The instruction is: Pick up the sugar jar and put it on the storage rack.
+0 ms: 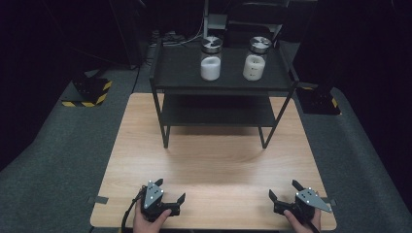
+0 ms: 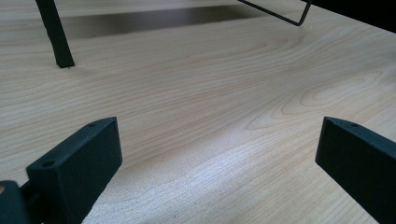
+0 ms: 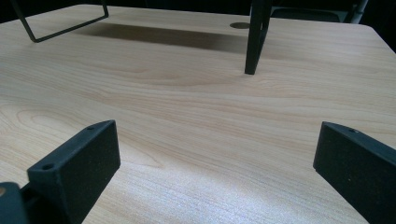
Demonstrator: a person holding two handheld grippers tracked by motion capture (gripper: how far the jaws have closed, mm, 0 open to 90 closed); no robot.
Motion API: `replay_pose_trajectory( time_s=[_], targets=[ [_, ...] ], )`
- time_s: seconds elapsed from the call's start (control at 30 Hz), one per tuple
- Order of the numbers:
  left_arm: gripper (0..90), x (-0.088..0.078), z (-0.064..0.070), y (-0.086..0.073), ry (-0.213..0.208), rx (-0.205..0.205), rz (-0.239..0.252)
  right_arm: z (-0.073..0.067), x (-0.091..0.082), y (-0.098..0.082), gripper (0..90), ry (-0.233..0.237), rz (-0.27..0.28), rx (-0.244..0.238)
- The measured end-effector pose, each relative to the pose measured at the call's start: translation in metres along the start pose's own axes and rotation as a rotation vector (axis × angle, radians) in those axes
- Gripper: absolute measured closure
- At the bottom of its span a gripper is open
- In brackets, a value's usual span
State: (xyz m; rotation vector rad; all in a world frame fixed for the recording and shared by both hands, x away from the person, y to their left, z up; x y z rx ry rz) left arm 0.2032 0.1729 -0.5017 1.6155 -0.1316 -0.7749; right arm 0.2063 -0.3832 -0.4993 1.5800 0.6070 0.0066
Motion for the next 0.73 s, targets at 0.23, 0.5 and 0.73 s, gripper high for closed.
replay_pose_trajectory(
  time_s=[0.23, 0.5, 0.73],
  targets=[
    [0.7, -0.0003, 0.0008, -0.0004, 0.005, -0.001, 0.003, 0.0017, 0.0002, 0.0005, 0.0, 0.008, -0.003, 0.005],
    [0.7, 0.0018, 0.0012, 0.0017, 0.0, 0.006, -0.008, 0.0016, -0.0004, -0.0005, 0.0, 0.012, 0.003, -0.002],
    [0.7, 0.0046, 0.0049, 0.0034, -0.002, 0.031, -0.011, 0.0053, -0.001, -0.0012, 0.0, 0.032, 0.009, 0.005]
  ],
)
Point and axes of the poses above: each handheld gripper's, and its own axes: x roughly forward along the jaws, y roughly out of its top, z roughly to its right, the point moved 4 cm from there along x, roughly forward along the jaws, and after that the axes turned 7 degrees about x, right-handed, at the moved point
